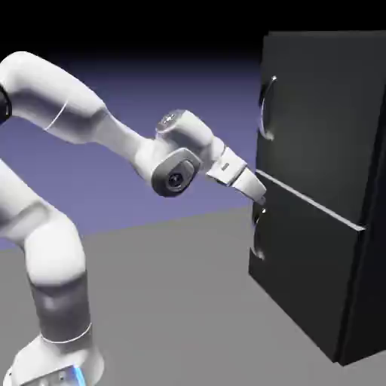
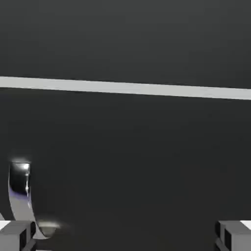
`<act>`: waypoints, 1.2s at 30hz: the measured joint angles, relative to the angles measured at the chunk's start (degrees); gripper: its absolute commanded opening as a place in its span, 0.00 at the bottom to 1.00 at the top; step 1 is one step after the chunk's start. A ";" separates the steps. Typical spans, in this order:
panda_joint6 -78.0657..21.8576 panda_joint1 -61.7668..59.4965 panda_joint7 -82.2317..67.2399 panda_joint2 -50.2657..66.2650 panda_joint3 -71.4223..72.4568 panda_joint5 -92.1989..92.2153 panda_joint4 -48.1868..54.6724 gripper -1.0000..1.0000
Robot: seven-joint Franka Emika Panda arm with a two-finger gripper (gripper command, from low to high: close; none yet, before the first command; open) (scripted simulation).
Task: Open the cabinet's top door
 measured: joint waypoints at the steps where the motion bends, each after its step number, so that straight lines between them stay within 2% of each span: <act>1: -0.55 1.61 -0.70 2.08 -1.80 1.97 0.34 1.00; 36: -19.81 57.98 -25.37 74.77 -64.92 70.89 12.21 1.00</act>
